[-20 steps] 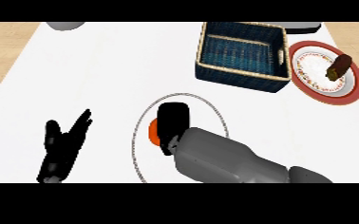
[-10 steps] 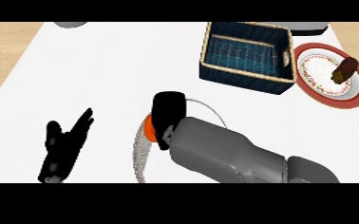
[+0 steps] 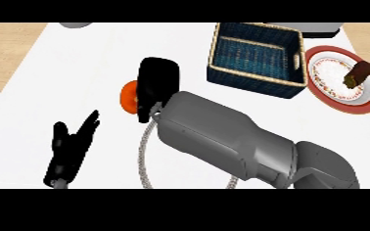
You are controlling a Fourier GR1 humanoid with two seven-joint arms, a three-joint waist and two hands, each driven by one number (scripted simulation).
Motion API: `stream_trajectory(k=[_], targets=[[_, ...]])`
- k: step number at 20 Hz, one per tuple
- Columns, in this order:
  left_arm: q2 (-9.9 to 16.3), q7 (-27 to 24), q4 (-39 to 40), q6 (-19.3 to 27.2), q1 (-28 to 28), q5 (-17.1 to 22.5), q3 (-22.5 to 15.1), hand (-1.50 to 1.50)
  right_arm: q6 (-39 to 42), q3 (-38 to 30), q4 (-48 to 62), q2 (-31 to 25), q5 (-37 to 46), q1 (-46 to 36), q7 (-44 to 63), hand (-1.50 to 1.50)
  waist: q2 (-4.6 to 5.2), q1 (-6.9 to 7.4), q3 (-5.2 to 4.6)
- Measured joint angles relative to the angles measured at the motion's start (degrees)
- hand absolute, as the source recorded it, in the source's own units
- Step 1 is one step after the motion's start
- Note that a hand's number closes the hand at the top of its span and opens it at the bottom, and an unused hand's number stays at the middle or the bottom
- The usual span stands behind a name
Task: Pick the squash from the placemat and place it in the basket
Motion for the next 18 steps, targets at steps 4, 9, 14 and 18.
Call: stream_trajectory(k=[4, 9, 14, 18], targets=[[-0.1, 0.0, -0.2, 0.5, 1.0, 0.1, 0.4, 0.00, -11.1, -6.3, -0.5, 0.0, 4.3, -4.6, -1.8, 1.50, -0.53, -1.10, 0.02], [0.4, -0.7, -0.4, 0.4, 2.7, 0.4, 1.5, 0.00, -17.4, -12.8, 1.4, 0.0, 10.0, -11.3, -0.8, 1.50, -0.87, -2.74, 0.00], [0.6, -0.3, -1.2, 0.5, 3.6, 0.8, 2.2, 0.00, -16.9, -18.7, 5.1, -1.5, 14.2, -18.6, 2.7, 1.50, -0.97, -3.76, -0.03], [0.9, -0.1, -1.7, 0.1, 4.1, 0.9, 2.6, 0.00, -16.3, -22.7, 7.0, -3.8, 16.6, -22.5, 4.4, 1.50, -0.89, -4.14, -0.01]])
